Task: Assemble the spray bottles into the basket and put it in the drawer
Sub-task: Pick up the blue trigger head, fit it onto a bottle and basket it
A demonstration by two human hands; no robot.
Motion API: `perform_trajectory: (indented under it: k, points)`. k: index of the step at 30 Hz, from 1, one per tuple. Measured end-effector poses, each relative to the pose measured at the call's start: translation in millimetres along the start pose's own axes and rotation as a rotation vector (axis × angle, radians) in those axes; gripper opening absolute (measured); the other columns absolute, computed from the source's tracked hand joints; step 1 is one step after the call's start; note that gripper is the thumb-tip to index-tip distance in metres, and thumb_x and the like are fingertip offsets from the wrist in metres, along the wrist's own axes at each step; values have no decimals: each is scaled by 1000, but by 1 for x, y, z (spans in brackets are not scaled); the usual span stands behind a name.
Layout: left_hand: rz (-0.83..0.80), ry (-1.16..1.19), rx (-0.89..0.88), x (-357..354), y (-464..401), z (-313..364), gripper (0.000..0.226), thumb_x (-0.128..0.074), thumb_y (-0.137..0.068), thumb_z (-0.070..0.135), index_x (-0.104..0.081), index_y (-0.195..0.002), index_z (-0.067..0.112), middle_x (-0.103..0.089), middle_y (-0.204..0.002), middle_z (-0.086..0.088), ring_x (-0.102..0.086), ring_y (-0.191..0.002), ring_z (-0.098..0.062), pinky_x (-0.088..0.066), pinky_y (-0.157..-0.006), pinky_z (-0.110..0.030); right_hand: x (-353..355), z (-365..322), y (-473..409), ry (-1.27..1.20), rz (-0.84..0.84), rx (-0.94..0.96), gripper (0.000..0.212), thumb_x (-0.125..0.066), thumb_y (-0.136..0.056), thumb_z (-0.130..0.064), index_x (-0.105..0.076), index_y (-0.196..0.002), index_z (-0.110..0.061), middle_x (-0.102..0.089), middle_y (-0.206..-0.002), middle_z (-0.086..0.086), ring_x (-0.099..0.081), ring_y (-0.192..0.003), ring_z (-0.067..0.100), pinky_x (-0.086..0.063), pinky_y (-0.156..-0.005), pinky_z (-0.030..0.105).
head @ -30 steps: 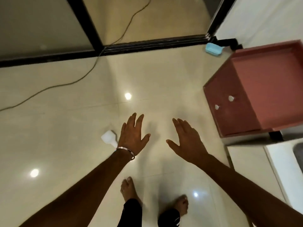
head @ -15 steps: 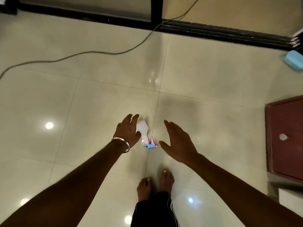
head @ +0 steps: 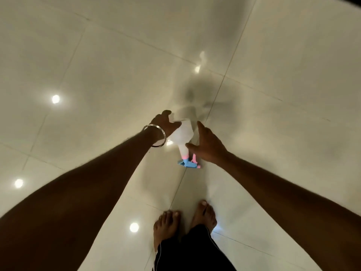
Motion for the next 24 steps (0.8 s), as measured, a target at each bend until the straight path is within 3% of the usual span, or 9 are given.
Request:
perform_trajectory:
  k: [3,6,8,12,16,20,24]
  points:
    - [-31,175,76,-16,-16,-15,64,-63,-86,45,-42,-141,20,-52,-138,-7,-53,-121,-27,-44,-96,-34,-13,1,-25,-91,-17,-1,102,-72,-80,-53,-14,-155,-15,-41,-151,13,-44,-136,30,-41,-103,36]
    - [-117,389,127,-28,-23,-25,41,-63,-84,50,-59,-116,25,-62,-112,0,-60,-101,-23,-54,-82,-39,-24,-1,-39,-233,29,69,85,-80,-76,-42,-34,-143,-17,-56,-137,3,-54,-124,19,-40,-87,19]
    - [-143,535,174,-32,-22,-27,39,-64,-82,52,-60,-108,23,-63,-109,1,-62,-101,-22,-59,-79,-42,-27,-4,-45,-297,40,90,78,-81,-77,-36,-38,-140,-17,-58,-134,0,-55,-118,10,-38,-83,10]
    - [-156,618,233,-29,-25,-23,49,-62,-84,50,-59,-118,15,-63,-123,-7,-62,-110,-27,-57,-87,-48,-25,-9,-56,-348,-6,52,79,-80,-77,-35,-39,-142,-18,-56,-137,2,-53,-125,18,-45,-96,27]
    - [-177,670,245,-18,-20,-12,57,-61,-86,48,-48,-134,21,-60,-127,-6,-62,-111,-28,-54,-92,-48,-12,-15,-52,-323,-16,5,83,-80,-77,-39,-36,-144,-18,-56,-137,3,-54,-124,20,-39,-87,24]
    - [-243,680,230,-5,5,6,41,-61,-84,54,-61,-108,20,-66,-115,-7,-66,-103,-26,-56,-89,-46,20,-28,-27,-196,-68,15,89,-82,-75,-40,-33,-146,-17,-59,-132,10,-57,-120,27,-48,-90,30]
    - [-357,761,314,12,40,23,62,-60,-76,70,-64,-110,19,-69,-110,-7,-69,-98,-26,-60,-78,-43,60,-46,21,112,-69,98,111,-82,-68,-45,-17,-155,-25,-47,-131,16,-55,-117,34,-50,-95,45]
Point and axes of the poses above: each hand's wrist, its own y-axis away from the middle knuckle, its own x-axis out of the back of the hand, z = x × y, the point moved 1 cm from there along -y, towards the middle knuckle
